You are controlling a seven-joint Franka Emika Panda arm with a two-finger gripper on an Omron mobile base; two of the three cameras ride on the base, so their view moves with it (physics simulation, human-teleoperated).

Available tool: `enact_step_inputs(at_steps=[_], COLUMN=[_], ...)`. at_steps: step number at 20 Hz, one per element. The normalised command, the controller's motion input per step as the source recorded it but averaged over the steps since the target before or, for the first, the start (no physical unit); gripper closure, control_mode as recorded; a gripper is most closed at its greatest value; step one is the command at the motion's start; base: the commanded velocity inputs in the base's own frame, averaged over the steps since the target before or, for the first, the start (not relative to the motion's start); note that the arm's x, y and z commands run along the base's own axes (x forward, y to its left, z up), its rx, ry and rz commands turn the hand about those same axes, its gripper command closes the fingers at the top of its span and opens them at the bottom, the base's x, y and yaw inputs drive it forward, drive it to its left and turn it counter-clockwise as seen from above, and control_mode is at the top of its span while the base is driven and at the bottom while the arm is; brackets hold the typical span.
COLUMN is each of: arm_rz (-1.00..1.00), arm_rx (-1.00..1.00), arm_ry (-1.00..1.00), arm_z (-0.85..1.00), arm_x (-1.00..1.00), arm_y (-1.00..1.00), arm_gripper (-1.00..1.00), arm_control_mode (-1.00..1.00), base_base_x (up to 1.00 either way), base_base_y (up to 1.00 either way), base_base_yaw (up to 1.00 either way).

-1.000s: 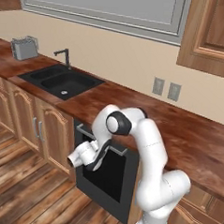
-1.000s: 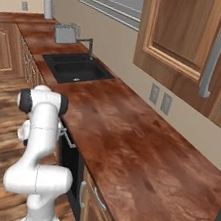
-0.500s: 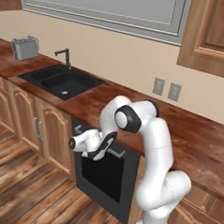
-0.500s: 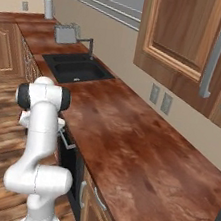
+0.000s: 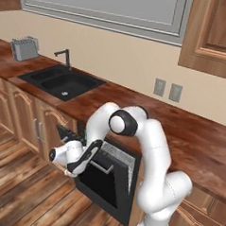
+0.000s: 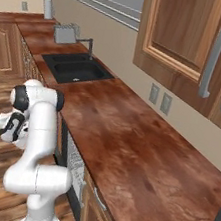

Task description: Open the dishwasher door and pull out the top rack.

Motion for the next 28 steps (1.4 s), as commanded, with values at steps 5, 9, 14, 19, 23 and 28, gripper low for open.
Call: enact_step_inputs(at_steps=[5,9,14,19,23,28], arm_rz=[0.12,0.12,0.08,0.00,0.00,-0.01], arm_rx=[0.20,0.20,0.25,0.22,0.34,0.33], arm_ry=[0.26,0.30,0.47,0.24,0.19,0.17], arm_z=[-1.00,-1.00,-0.83,0.63,1.00,1.00], arm_x=[-1.00,-1.00,-0.63,-0.24,-0.46,-0.41], arm_y=[1.00,1.00,0.81,-0.09,-0.38,-0.70], arm_gripper=[1.00,1.00,1.00,1.00,1.00,-1.00], arm_control_mode=[-1.00,-1.00,-1.00,-1.00,-1.00,-1.00], base_base_x=[0.00,0.00,0.00,0.00,0.00,0.00], base_base_y=[0.00,0.00,0.00,0.00,0.00,0.00], base_base_yaw=[0.00,0.00,0.00,0.00,0.00,0.00])
